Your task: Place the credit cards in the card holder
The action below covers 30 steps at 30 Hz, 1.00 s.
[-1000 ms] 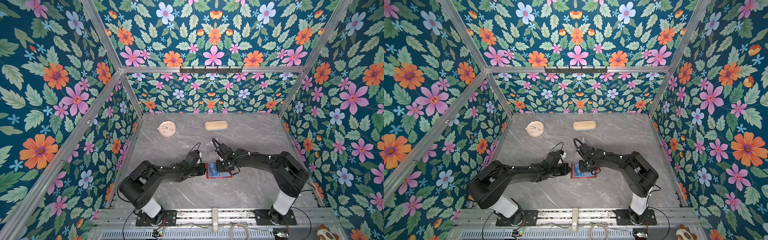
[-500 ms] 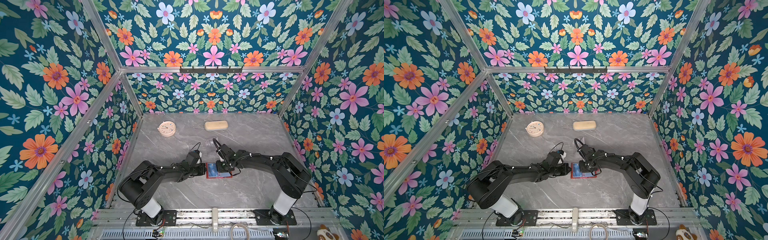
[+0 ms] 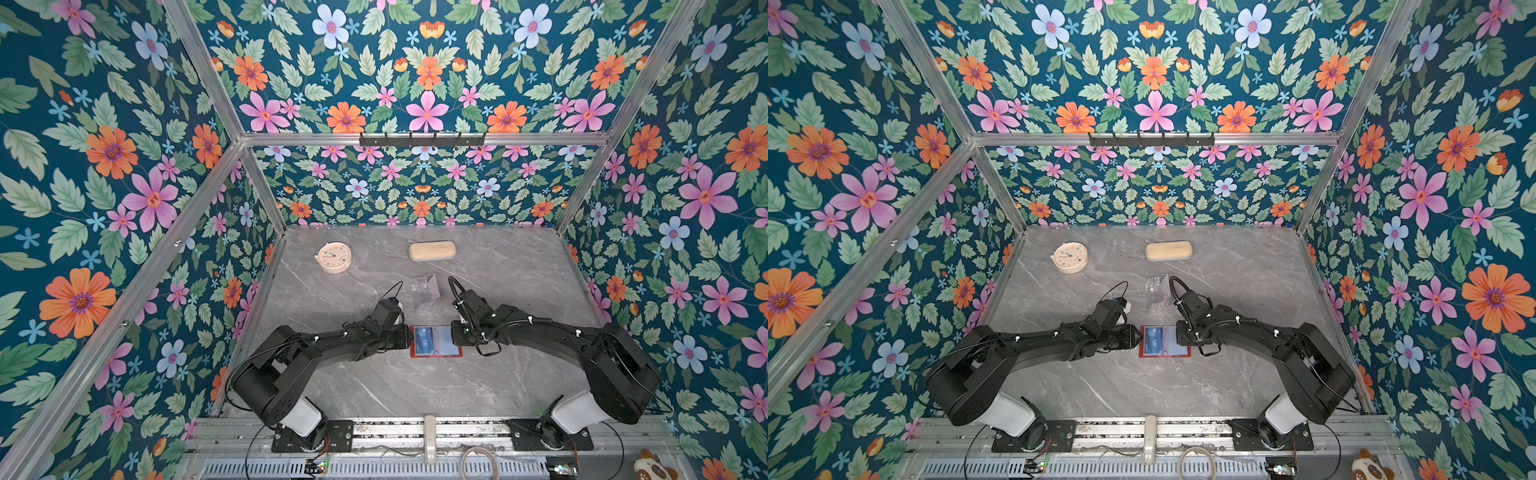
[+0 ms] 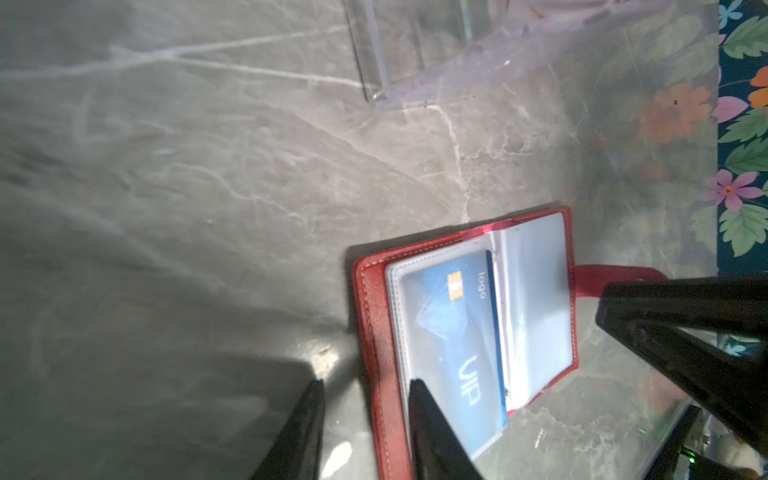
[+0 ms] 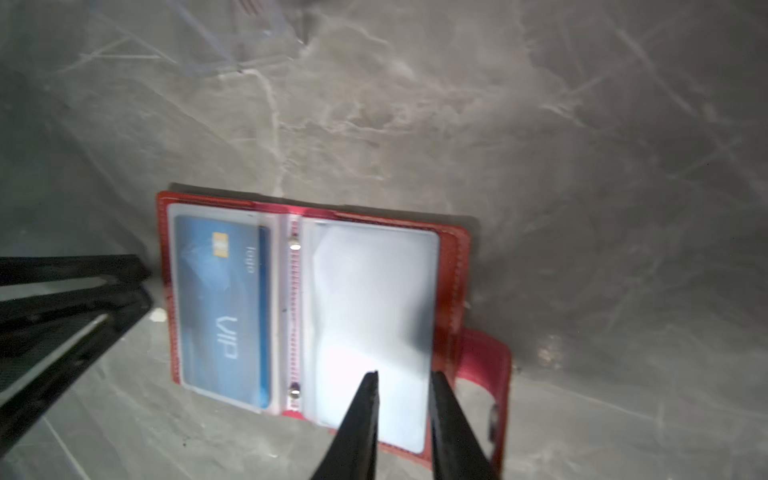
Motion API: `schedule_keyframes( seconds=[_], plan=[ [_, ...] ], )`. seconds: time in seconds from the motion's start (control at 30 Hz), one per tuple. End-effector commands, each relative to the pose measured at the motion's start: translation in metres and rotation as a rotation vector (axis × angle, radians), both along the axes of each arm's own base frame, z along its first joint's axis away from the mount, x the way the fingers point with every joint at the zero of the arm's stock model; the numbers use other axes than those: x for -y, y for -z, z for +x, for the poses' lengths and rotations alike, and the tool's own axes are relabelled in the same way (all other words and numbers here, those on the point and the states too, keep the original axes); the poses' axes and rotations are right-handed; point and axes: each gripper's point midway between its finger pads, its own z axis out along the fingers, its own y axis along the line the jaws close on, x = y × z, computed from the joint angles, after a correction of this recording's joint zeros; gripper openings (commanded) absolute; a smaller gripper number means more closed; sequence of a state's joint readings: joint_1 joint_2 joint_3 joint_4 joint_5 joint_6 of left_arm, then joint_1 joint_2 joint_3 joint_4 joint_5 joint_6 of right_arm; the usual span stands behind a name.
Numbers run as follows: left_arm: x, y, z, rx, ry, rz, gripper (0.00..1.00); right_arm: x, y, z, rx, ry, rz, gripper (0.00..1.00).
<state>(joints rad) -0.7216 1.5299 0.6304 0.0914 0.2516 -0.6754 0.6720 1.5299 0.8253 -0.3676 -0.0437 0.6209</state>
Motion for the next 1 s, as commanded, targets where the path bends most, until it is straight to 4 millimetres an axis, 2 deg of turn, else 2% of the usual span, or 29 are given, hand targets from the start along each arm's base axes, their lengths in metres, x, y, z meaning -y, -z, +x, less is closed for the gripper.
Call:
schedule_keyframes(
  seconds=[0.0, 0.1, 0.27, 0.4, 0.5, 0.67, 0.97],
  plan=[
    [-0.004, -0.006, 0.001, 0.025, 0.019, 0.037, 0.41, 0.004, 0.004, -0.003, -0.018, 0.019, 0.016, 0.24],
    [0.009, -0.02, 0.001, 0.048, 0.066, -0.001, 0.41, 0.006, 0.011, -0.007, -0.037, 0.026, 0.016, 0.23],
    [0.044, -0.039, 0.0, 0.078, 0.153, -0.099, 0.41, 0.006, 0.021, -0.012, -0.066, 0.03, 0.019, 0.22],
    [0.067, -0.043, 0.005, 0.082, 0.184, -0.13, 0.41, 0.005, 0.023, -0.013, -0.071, 0.031, 0.026, 0.22],
    [0.08, -0.04, 0.005, 0.07, 0.2, -0.15, 0.41, 0.006, 0.023, -0.013, -0.073, 0.031, 0.025, 0.21],
    [0.093, -0.022, 0.002, 0.017, 0.226, -0.157, 0.4, 0.006, 0.025, -0.015, -0.081, 0.029, 0.024, 0.21],
    [0.095, -0.006, 0.0, -0.022, 0.218, -0.149, 0.39, 0.003, 0.027, -0.015, -0.088, 0.024, 0.031, 0.21]
  ],
)
